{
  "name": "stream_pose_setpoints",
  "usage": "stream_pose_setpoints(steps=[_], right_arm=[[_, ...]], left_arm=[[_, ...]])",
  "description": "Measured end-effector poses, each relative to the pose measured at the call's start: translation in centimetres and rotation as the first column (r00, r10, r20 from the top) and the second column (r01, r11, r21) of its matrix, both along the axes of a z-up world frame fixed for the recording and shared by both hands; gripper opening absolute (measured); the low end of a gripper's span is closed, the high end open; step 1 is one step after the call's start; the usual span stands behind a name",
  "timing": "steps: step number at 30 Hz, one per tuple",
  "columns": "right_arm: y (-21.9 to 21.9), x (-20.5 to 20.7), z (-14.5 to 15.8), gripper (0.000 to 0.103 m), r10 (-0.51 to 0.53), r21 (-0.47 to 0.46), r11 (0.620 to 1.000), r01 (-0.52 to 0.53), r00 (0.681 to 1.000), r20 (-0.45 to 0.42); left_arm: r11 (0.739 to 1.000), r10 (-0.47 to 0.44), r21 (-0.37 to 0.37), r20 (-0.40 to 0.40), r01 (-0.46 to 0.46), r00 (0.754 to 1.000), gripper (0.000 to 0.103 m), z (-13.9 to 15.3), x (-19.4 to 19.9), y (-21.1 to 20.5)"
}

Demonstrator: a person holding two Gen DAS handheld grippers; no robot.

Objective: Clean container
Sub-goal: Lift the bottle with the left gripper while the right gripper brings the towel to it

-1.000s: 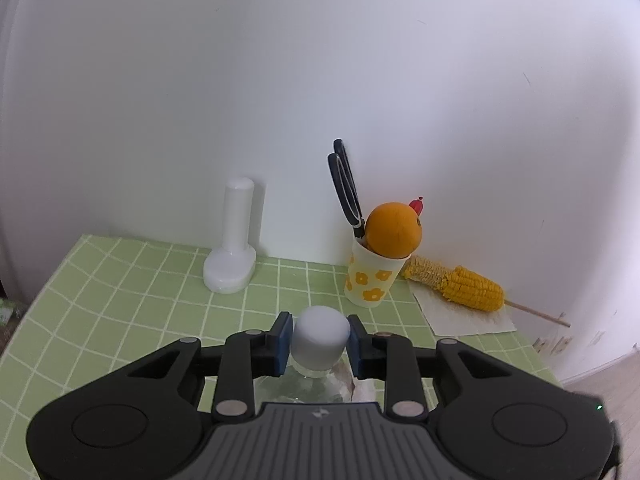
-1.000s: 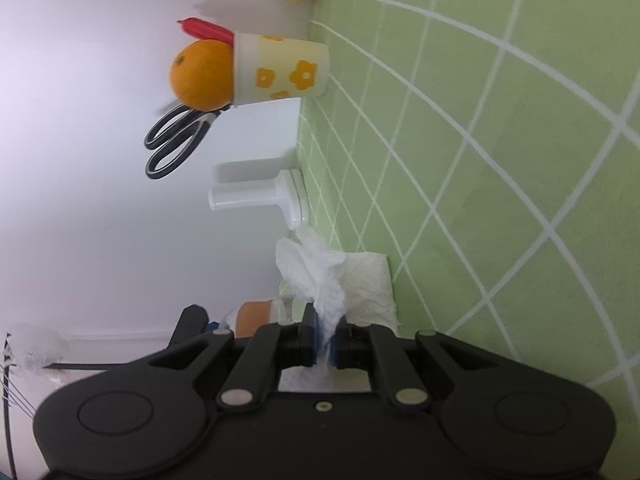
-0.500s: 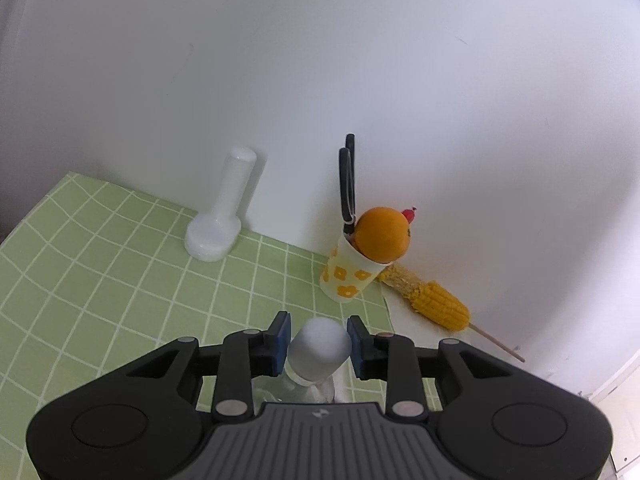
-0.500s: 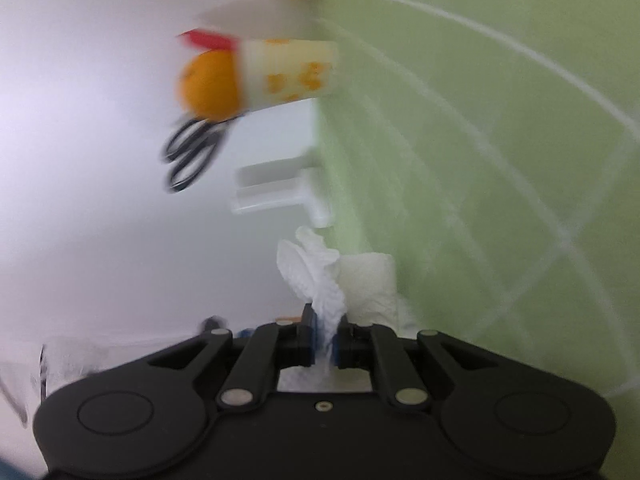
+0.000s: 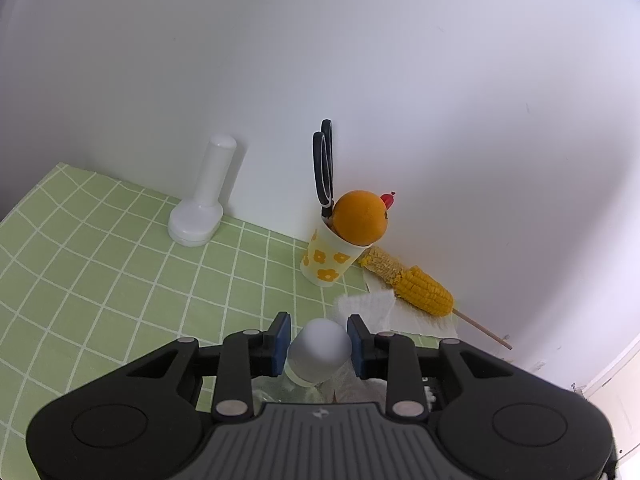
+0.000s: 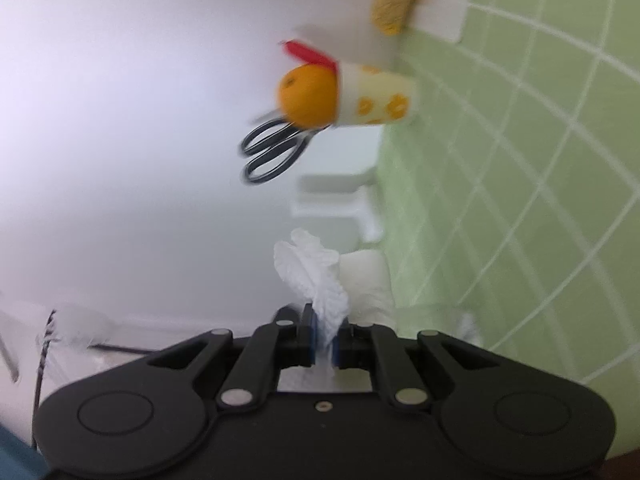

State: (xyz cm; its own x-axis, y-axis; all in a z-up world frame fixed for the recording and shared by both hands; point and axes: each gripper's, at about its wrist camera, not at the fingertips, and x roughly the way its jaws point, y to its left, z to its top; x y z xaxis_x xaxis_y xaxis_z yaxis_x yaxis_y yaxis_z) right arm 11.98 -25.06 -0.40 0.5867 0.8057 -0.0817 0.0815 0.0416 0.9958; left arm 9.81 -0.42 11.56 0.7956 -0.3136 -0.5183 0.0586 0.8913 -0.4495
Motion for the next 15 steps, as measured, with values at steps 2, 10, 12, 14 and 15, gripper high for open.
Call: stream_pose_setpoints(steps=[2, 10, 12, 14, 15], right_arm=[[0.2, -0.1, -0.2, 0.008, 0.009, 0.029, 1.0, -0.009, 1.0, -0.014], [0.6, -0.5, 0.0, 0.008, 0.025, 0.036, 0.999, -0.026, 1.0, 0.008], [0.6, -0.8, 0.4, 0.008, 0.034, -0.001, 0.999, -0.034, 0.999, 0.037], [0.5, -1.1, 0.6, 0.008, 0.041, -0.019, 0.999, -0.04, 0.998, 0.054], [0.5, -1.2, 0.6, 0.007, 0.045, -0.024, 0.999, -0.044, 0.997, 0.06]], left_arm=[[1.0, 0.004, -0.027, -0.006, -0.004, 1.0, 0.033, -0.1, 0.0, 0.3], [0.999, 0.009, -0.038, 0.0, -0.009, 1.0, 0.033, -0.4, -0.2, 0.3], [0.999, 0.008, -0.038, 0.001, -0.008, 1.0, 0.033, -0.4, -0.2, 0.3], [0.999, 0.007, -0.036, 0.002, -0.007, 1.0, 0.033, -0.4, -0.2, 0.3], [0.999, 0.006, -0.035, 0.003, -0.006, 1.0, 0.033, -0.4, -0.3, 0.3]])
